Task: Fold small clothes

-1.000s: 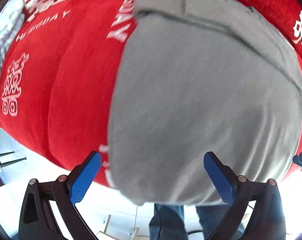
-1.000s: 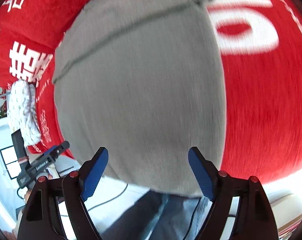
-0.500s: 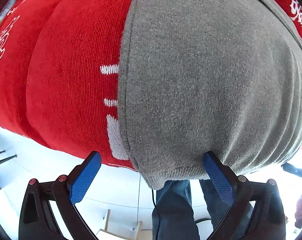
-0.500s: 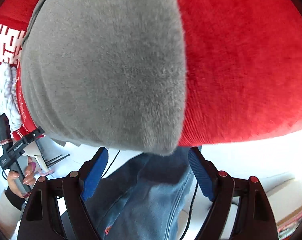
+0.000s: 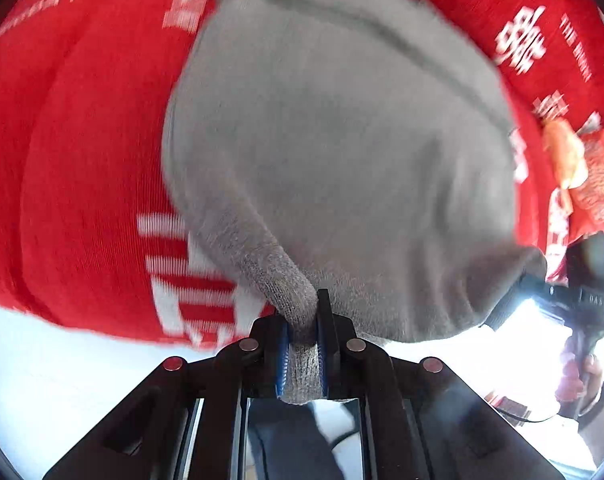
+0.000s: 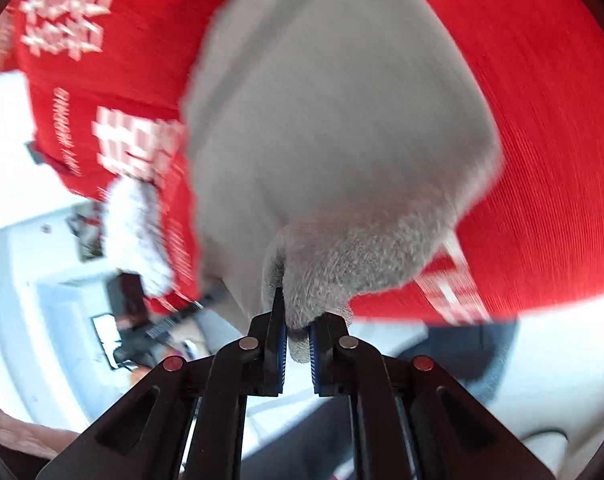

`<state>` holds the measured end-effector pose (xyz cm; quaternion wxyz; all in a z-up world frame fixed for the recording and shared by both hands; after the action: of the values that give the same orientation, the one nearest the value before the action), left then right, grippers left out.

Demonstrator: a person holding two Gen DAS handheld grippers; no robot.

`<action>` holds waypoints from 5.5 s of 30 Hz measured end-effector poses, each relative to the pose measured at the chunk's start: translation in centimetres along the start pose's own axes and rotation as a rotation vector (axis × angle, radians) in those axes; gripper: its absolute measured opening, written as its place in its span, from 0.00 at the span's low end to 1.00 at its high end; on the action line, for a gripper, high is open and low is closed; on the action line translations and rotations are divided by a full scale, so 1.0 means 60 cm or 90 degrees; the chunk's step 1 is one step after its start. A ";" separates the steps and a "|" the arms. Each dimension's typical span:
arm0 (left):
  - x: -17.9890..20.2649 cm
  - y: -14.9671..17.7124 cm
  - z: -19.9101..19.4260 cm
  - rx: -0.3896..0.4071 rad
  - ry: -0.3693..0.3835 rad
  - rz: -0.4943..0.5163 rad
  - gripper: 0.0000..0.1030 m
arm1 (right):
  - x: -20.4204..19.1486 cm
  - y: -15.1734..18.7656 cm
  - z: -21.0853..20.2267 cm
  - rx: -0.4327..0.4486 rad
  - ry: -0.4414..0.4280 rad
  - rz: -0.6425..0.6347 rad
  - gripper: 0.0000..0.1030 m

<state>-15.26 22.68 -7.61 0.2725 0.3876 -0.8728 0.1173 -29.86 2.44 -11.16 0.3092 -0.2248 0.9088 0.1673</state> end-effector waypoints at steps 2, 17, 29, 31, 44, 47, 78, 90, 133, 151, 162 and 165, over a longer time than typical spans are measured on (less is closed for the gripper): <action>0.011 -0.047 -0.023 0.031 0.009 0.005 0.12 | -0.031 -0.055 -0.018 0.033 -0.030 0.000 0.10; 0.000 -0.312 -0.106 0.200 -0.143 0.057 0.82 | -0.043 -0.304 -0.045 0.096 0.034 0.076 0.62; -0.002 -0.193 -0.021 -0.033 -0.081 0.017 0.82 | -0.093 -0.232 -0.043 0.002 0.056 -0.078 0.71; 0.021 -0.179 0.024 -0.070 -0.031 0.018 0.82 | -0.095 -0.201 -0.002 -0.062 0.032 -0.068 0.71; 0.037 -0.415 -0.001 0.091 -0.063 0.074 0.82 | -0.102 -0.392 -0.012 0.128 0.071 0.042 0.72; 0.029 -0.457 -0.045 0.127 -0.080 0.100 0.82 | -0.090 -0.397 -0.043 0.157 0.119 0.043 0.72; 0.057 -0.482 -0.117 0.125 -0.067 0.179 0.07 | -0.169 -0.413 -0.113 0.217 0.409 -0.244 0.06; -0.055 -0.603 0.054 0.098 -0.173 0.115 0.07 | -0.064 -0.568 0.029 0.171 0.424 -0.135 0.07; -0.150 -0.325 -0.112 0.106 -0.253 -0.030 0.80 | 0.069 -0.202 -0.042 0.136 0.179 0.278 0.13; -0.075 -0.513 -0.006 0.109 -0.110 0.039 0.53 | -0.022 -0.224 -0.049 0.154 0.334 0.106 0.13; -0.183 -0.517 -0.042 0.118 -0.170 -0.041 0.53 | -0.087 -0.223 0.000 0.123 0.313 0.037 0.13; -0.198 -0.507 -0.062 0.120 -0.195 -0.048 0.53 | -0.107 -0.221 0.009 0.114 0.317 0.010 0.13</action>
<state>15.22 11.07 -11.47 0.1029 0.4573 -0.8740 0.1277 -18.27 -6.54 -9.65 0.0934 -0.2241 0.9697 0.0282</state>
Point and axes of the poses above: each gripper's, at about its wrist camera, not at the fingertips, and z roughly the way its jaws point, x to its right, y to its underside, the point moved 10 cm from there along z, roughly the way its jaws point, and after that the axes turned 13 degrees about y, right-handed, at the moved point
